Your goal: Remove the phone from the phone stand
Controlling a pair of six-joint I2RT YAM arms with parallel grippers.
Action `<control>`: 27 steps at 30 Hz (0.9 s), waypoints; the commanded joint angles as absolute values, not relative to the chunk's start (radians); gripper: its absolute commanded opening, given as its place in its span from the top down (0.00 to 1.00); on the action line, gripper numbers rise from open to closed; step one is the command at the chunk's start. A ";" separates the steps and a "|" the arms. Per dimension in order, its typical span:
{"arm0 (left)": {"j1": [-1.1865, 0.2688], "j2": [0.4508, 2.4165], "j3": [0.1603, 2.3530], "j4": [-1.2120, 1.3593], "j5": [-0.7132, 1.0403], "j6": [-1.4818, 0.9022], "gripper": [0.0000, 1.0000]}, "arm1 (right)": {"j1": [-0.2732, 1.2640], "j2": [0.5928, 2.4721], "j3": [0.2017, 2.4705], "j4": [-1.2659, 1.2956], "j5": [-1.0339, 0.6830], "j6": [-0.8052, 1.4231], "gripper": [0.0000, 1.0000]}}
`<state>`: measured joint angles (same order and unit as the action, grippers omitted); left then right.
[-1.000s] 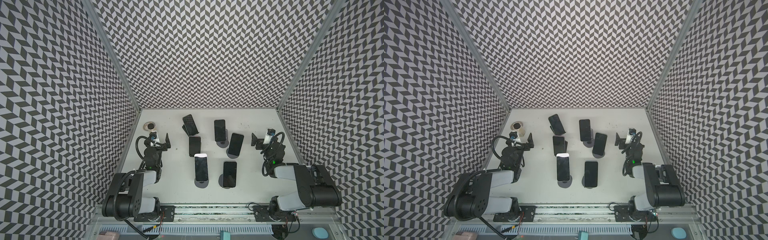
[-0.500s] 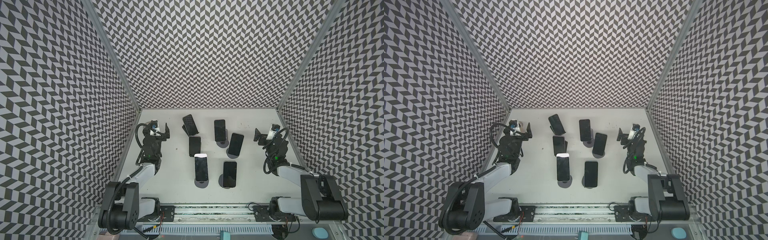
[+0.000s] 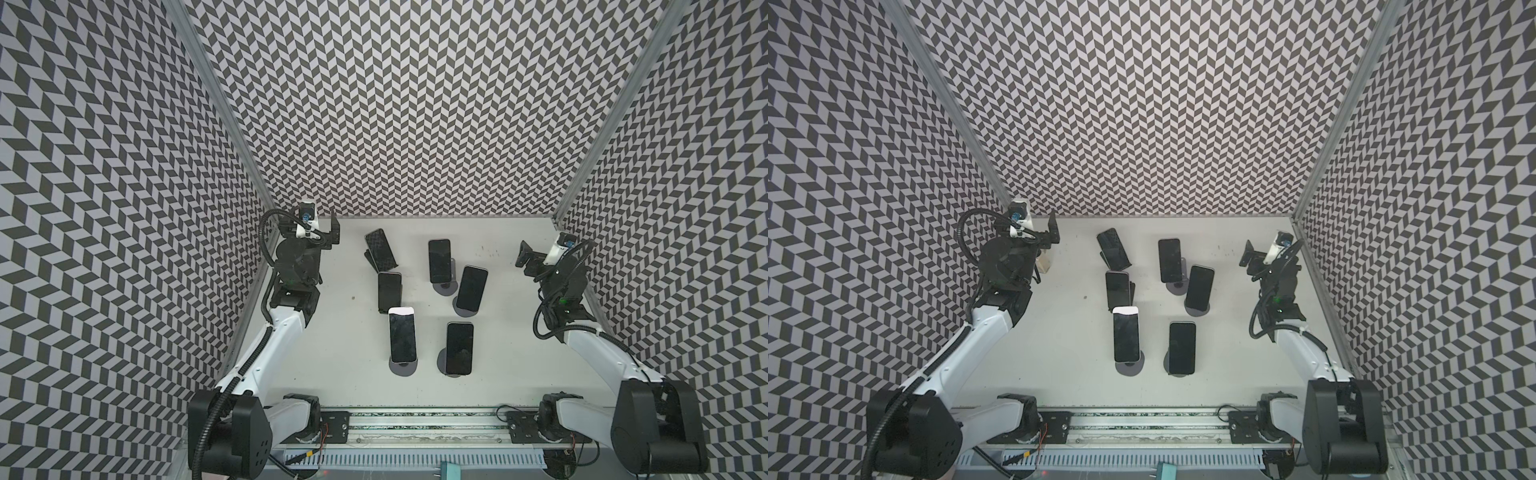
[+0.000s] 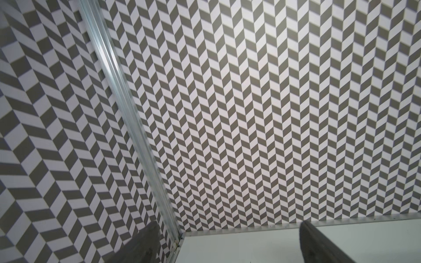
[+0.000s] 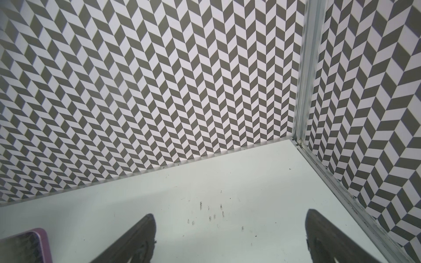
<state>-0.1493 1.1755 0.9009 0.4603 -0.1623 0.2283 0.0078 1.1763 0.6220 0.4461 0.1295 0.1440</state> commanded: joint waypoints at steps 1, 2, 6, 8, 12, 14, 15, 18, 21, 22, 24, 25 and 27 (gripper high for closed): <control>-0.189 1.140 0.949 0.392 -0.100 0.268 0.04 | 0.018 1.143 0.692 0.355 0.157 0.198 0.01; -0.199 1.131 0.951 0.390 -0.085 0.273 0.04 | 0.018 1.138 0.708 0.332 0.153 0.216 0.01; -0.239 1.074 0.941 0.379 -0.019 0.274 0.04 | 0.020 1.104 0.760 0.267 0.086 0.300 0.01; -0.259 1.046 0.936 0.360 -0.001 0.269 0.04 | 0.020 1.091 0.785 0.238 0.047 0.325 0.01; -0.312 0.988 0.931 0.293 0.021 0.260 0.05 | 0.020 1.046 0.820 0.165 0.022 0.362 0.01; -0.334 0.960 0.924 0.260 0.040 0.255 0.05 | 0.020 1.024 0.827 0.142 0.009 0.380 0.01; -0.342 0.946 0.918 0.246 0.052 0.251 0.05 | 0.021 1.015 0.835 0.124 0.001 0.381 0.00; -0.359 0.909 0.908 0.196 0.104 0.274 0.05 | 0.034 0.980 0.851 0.077 -0.008 0.366 0.00; -0.366 0.889 0.916 0.141 0.131 0.285 0.05 | 0.055 0.944 0.863 0.036 -0.006 0.344 0.01; -0.371 0.883 0.922 0.122 0.134 0.291 0.05 | 0.063 0.936 0.872 0.015 -0.005 0.333 0.01; -0.380 0.876 0.926 0.095 0.142 0.304 0.05 | 0.078 0.928 0.889 -0.035 -0.006 0.318 0.01; -0.382 0.869 0.929 0.081 0.152 0.312 0.05 | 0.086 0.923 0.898 -0.062 -0.009 0.316 0.02; -0.386 0.861 0.939 0.045 0.165 0.314 0.05 | 0.100 0.911 0.909 -0.114 -0.019 0.313 0.03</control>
<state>-0.3759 0.8825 0.9176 0.1291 0.1223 0.2806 0.0803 0.9363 0.8768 -0.0364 -0.0002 0.3298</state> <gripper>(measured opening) 0.948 0.977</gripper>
